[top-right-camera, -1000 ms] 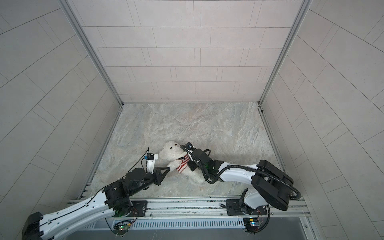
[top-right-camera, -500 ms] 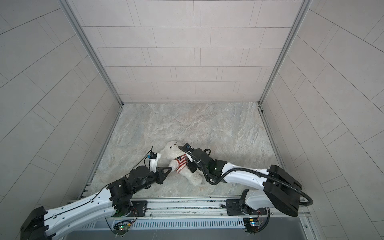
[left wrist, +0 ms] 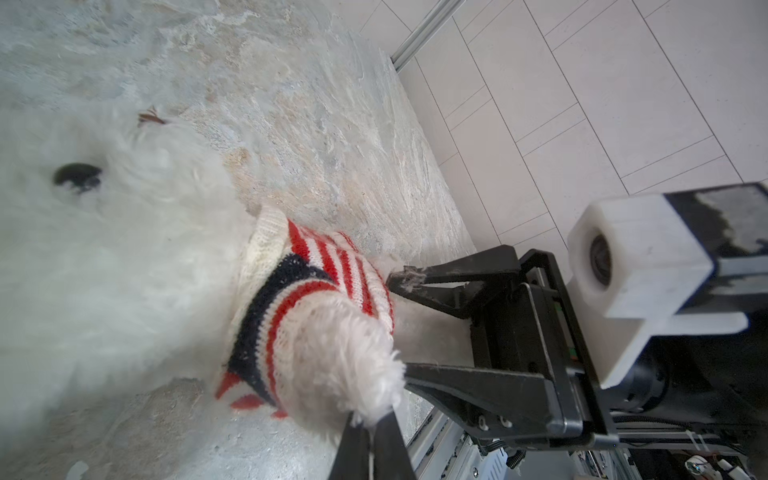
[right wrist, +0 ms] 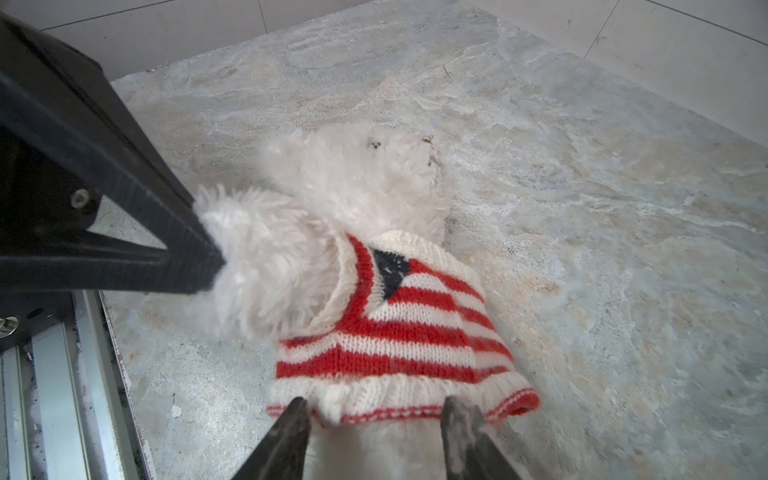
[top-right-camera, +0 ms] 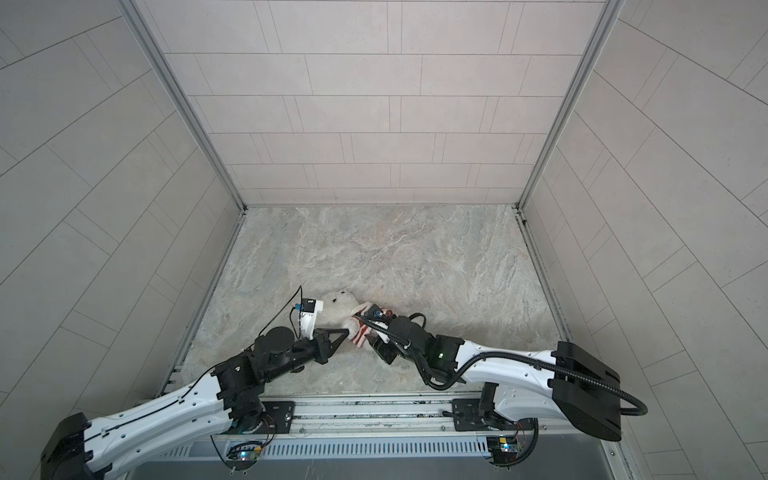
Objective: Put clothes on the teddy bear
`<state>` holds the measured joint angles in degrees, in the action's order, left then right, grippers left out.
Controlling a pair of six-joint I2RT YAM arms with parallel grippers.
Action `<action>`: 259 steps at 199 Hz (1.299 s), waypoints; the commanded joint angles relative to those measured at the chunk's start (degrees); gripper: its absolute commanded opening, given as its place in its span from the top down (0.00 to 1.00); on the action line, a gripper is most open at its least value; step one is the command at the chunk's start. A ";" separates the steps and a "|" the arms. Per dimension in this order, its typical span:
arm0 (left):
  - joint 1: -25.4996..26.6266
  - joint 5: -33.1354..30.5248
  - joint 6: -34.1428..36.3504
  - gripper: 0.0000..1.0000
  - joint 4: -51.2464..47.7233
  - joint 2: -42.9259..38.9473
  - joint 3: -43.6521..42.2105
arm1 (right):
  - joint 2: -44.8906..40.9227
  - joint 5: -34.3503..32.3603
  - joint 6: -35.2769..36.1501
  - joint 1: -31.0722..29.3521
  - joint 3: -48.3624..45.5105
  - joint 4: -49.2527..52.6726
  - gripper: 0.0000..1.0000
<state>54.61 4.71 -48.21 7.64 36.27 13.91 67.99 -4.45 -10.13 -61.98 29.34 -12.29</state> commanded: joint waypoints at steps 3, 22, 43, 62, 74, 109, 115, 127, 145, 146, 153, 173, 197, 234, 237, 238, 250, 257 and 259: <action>-0.29 0.74 -0.23 1.00 3.00 0.27 1.55 | 2.30 -0.46 0.36 -0.16 1.05 -3.21 0.46; -0.29 0.97 -0.22 1.00 3.15 0.33 1.77 | 4.17 -0.31 0.31 -0.16 1.52 -4.38 0.48; -0.35 1.03 -0.22 1.00 3.13 -0.01 1.58 | 5.90 -1.22 -0.24 -0.16 1.51 -5.00 0.58; -0.26 0.56 -0.55 1.00 2.27 -1.02 1.17 | 5.97 -2.40 -0.49 -0.16 0.91 -4.96 0.79; -0.38 0.15 -1.28 1.00 1.65 -1.74 0.61 | 5.25 -3.96 -0.64 -0.16 0.18 -4.56 0.90; -0.37 -1.10 -1.32 1.00 -2.29 -4.77 -0.03 | 2.75 -8.68 -1.98 0.54 -1.95 -2.12 1.00; -0.38 -1.46 -1.05 1.00 -3.18 -5.51 0.04 | 2.37 -9.27 -2.29 0.83 -2.45 -1.99 1.00; -0.38 -2.13 -0.47 1.00 -5.20 -6.99 0.35 | 1.53 -9.57 -3.35 1.81 -3.68 -1.94 1.00; -0.83 -2.77 -0.46 1.00 -7.72 -8.67 0.37 | 0.63 -9.95 -5.04 3.57 -5.35 -1.84 1.00; -0.82 -2.78 -0.47 1.00 -7.81 -8.67 0.39 | 0.60 -9.96 -5.15 3.68 -5.44 -1.85 1.00; -1.27 -2.78 -0.78 1.00 -8.56 -9.13 0.18 | 0.40 -10.12 -5.60 4.37 -5.99 -1.53 1.00; -2.37 -2.01 -1.94 1.00 -9.09 -10.04 -0.90 | -0.26 -9.86 -6.38 6.38 -7.73 -1.33 1.00; -2.59 -2.15 -2.81 1.00 -9.13 -11.80 -2.18 | -1.33 -9.70 -6.15 7.48 -8.95 -0.56 1.00; -2.60 -0.82 -3.01 1.00 -6.08 -10.32 -2.63 | -1.74 -4.96 -3.11 7.48 -7.54 -0.14 1.00; -2.58 -0.64 -3.03 1.00 -5.80 -9.91 -2.58 | -1.65 -4.15 -2.65 7.48 -7.25 -0.18 1.00; -2.58 -0.57 -3.03 1.00 -5.62 -9.73 -2.53 | -1.60 -3.94 -2.55 7.48 -7.18 -0.18 1.00; -2.62 0.27 -3.08 1.00 -4.02 -7.78 -2.43 | -1.37 -0.80 -1.48 7.24 -6.31 -0.99 0.95; -2.60 0.89 -3.10 1.00 -2.93 -6.67 -2.39 | -1.35 1.06 -0.82 7.10 -5.99 -1.77 0.90; -2.58 1.04 -3.12 1.00 -2.59 -6.42 -2.40 | -1.36 1.45 -0.56 6.99 -5.97 -2.03 0.88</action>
<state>52.75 5.82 -51.09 1.06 27.90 11.27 66.28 -1.10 -13.47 -56.82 23.20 -19.70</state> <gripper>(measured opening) 0.058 0.083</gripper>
